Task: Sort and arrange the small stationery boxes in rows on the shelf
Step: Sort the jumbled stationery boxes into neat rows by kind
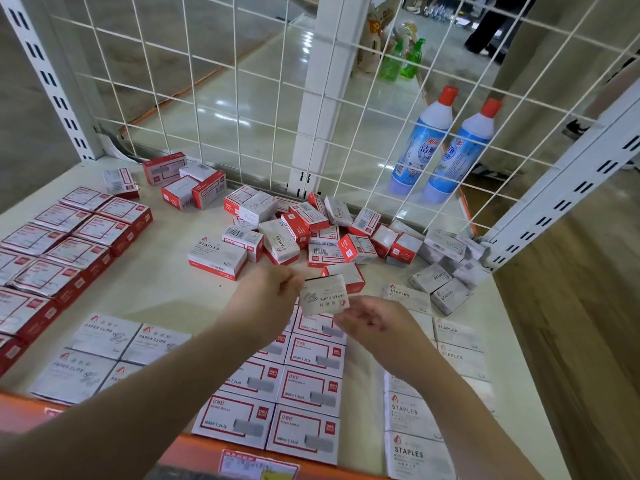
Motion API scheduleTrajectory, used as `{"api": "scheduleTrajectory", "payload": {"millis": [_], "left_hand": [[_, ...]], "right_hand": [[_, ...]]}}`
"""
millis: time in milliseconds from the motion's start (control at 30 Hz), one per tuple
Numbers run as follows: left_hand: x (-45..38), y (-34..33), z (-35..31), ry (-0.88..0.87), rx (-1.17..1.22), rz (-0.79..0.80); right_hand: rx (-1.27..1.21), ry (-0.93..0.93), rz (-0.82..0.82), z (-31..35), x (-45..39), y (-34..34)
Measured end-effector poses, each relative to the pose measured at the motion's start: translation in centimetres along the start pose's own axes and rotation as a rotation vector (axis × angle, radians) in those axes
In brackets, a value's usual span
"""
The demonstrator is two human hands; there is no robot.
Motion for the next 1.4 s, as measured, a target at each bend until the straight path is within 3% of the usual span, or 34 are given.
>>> {"api": "scheduleTrajectory", "payload": {"millis": [567,733,867,1000,1267,1400], "left_hand": [[0.8,0.0,-1.2,-0.147,0.007,0.194],[0.8,0.0,-1.2,-0.132,-0.060,0.130],[0.4,0.5,-1.1,-0.027,0.022,-0.015],[0.4,0.5,-1.2,0.032,0.054,-0.115],[0.2,-0.4,0.2,0.163,0.221,-0.110],[0.6,-0.5,0.1,0.126,0.263,-0.057]], "right_hand": [[-0.046,0.095,-0.113,0.5,0.1,0.7],[0.015,0.061,-0.099,0.1,0.2,0.4],[0.202,0.041,-0.097,-0.1,0.6,-0.4],[0.110,0.035,-0.198,0.5,0.6,-0.8],[0.014,0.085,-0.244,1.4,0.6,-0.6],[0.046,0.077,-0.284,1.0,0.6,-0.5]]}}
Point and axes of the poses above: each hand's wrist, its own x-axis away from the middle knuckle, its own y-axis out of the back of the hand, z = x × y, the point moved 3 cm from there along -x, towards the middle knuckle, and after that the axes turned 2 degrees about z, right-handed, at the moved point
